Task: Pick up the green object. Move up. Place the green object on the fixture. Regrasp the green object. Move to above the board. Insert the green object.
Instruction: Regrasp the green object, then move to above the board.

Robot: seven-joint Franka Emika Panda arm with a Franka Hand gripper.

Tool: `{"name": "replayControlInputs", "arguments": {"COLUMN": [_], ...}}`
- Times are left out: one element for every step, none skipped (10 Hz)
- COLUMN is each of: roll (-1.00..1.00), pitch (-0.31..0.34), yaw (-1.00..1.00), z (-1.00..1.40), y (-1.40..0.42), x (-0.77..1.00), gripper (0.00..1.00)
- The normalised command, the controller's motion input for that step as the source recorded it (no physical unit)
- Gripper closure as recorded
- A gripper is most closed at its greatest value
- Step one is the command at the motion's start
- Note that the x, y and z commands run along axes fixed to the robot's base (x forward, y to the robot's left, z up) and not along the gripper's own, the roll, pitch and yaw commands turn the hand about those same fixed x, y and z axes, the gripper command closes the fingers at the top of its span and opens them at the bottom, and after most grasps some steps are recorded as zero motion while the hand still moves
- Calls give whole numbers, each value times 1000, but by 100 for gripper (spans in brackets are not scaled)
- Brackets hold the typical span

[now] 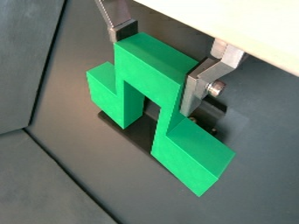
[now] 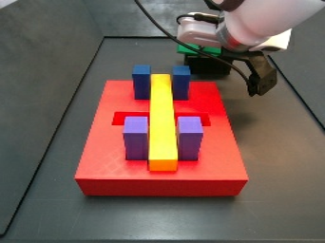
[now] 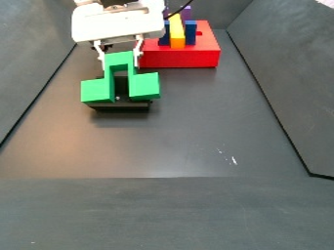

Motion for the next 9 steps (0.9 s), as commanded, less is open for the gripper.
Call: {"name": "replayControlInputs", "arguments": {"roll": [0,0,-73,-142,-86,-39,-18,-21,-16], "pitch": [0,0,71,44,-1,0,-12,-6,4], "yaw": [0,0,60,56,67,48,33,21,9], "z": [0,1400,1400,1400,1400,1400,1400,1400,652], "y": [0,0,9,18,30,13,10,5,-1], "x": [0,0,-21,-43,-53,-44,-42,-35,-5], "gripper": [100,100,100,100,100,100,100,100,100]}}
